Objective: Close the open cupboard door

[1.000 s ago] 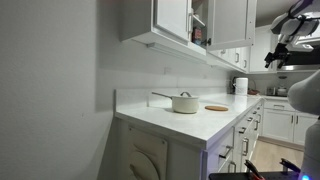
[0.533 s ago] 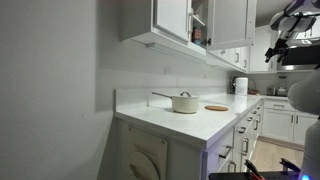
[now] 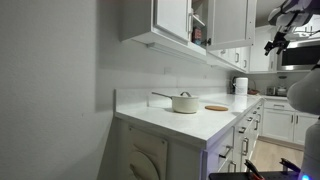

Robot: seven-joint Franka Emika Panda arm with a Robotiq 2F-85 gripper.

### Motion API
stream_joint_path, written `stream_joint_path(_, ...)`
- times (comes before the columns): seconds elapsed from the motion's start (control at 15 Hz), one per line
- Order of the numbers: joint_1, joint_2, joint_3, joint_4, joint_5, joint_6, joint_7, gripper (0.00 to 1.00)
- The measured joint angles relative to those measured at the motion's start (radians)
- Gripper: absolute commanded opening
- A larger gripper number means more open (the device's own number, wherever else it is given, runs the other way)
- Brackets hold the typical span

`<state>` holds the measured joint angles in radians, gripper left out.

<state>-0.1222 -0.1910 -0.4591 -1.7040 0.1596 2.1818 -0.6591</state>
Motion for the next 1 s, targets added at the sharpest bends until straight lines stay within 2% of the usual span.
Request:
stream_joint_path(0.2,-0.015,0.009,0.010,0.038,0.006,0.053,0.024,1.00)
stream_joint_path(0.6,-0.019,0.021,0.032,0.044,0.025,0.280,0.094,1.00)
stream_joint_path(1.0,-0.031,0.040,0.058,0.043,0.012,0.449,0.162,1.00)
